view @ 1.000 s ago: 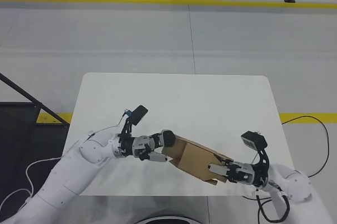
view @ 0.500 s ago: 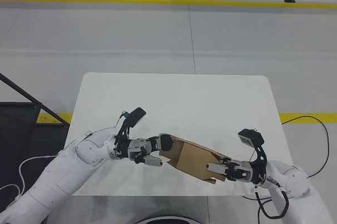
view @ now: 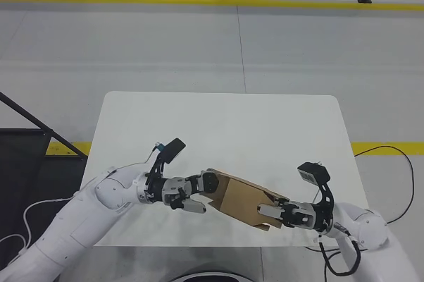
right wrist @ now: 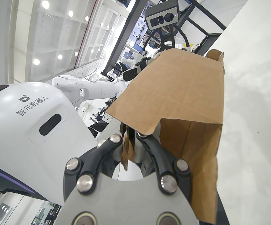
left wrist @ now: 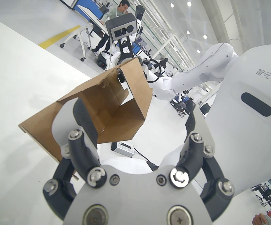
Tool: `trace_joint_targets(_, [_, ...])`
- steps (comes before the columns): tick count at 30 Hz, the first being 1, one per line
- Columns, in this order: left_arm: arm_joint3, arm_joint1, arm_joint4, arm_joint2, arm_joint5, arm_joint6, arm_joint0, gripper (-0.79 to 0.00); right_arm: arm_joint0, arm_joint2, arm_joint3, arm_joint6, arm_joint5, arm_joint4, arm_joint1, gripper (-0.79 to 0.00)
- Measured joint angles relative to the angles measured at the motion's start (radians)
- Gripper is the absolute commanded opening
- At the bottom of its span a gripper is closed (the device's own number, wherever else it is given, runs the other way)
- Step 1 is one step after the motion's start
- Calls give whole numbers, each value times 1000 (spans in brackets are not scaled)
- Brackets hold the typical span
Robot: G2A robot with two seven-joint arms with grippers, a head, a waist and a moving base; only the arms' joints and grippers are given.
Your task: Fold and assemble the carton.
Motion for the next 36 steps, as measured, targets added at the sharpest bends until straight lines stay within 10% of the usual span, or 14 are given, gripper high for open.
trace_joint_targets(23, [-17,21,-27,57,39,-39,-35,-3,24,-21,9,8,-2,-1,3,-785])
trace_joint_targets(36, [-3,22,-41,113,22,-23,-67,-203,35,-40,11,9,0,-15,4,-785])
